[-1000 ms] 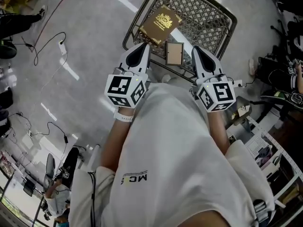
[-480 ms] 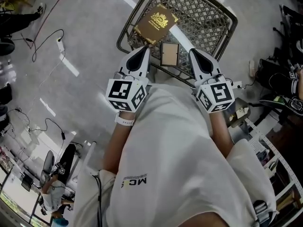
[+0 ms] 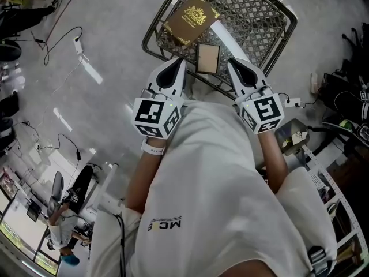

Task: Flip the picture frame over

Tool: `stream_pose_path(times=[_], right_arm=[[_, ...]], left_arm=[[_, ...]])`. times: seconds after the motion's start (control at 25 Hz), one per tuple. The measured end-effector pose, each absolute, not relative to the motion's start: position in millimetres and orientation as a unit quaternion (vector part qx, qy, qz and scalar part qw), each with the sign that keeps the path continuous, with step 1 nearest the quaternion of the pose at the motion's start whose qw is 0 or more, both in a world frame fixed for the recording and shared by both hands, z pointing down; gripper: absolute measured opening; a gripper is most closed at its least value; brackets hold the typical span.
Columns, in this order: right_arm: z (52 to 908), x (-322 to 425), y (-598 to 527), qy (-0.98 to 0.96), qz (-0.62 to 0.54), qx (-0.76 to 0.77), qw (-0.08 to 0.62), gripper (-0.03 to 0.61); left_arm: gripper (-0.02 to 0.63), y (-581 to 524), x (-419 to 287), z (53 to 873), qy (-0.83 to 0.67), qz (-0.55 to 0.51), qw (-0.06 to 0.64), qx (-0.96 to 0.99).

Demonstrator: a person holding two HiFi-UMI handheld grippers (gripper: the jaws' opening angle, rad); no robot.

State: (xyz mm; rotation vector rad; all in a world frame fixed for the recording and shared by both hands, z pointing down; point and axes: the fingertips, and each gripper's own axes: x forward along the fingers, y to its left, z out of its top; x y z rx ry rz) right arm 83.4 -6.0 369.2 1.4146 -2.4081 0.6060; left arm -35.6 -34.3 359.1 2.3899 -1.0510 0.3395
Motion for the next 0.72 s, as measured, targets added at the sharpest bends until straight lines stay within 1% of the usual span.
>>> stream_pose_path(times=[0.44,0.56,0.6,0.72], right_arm=[[430.7,73.6,-0.1,-0.848,0.236,0.436,0.186,0.021],[447.1,69.5,0.4,-0.854,0.235,0.416,0.204,0.039],[452.6,68.8,0.1,-0.856,0.234,0.41,0.211,0.068],[467.7,66.8,2.1,-0.86,0.232,0.392,0.23,0.072]], left_arm=[[0.025,-21.8,-21.0,386.3,-0.39,0.145,0.264,0.87],[0.025,-19.8,-25.4,395.1,-0.395,0.153,0.27,0.865],[0.025,-20.0,-26.2,398.3,-0.397,0.155,0.271,0.863],[0.025,-18.9,-28.1,406.5,-0.402,0.157,0.277,0.858]])
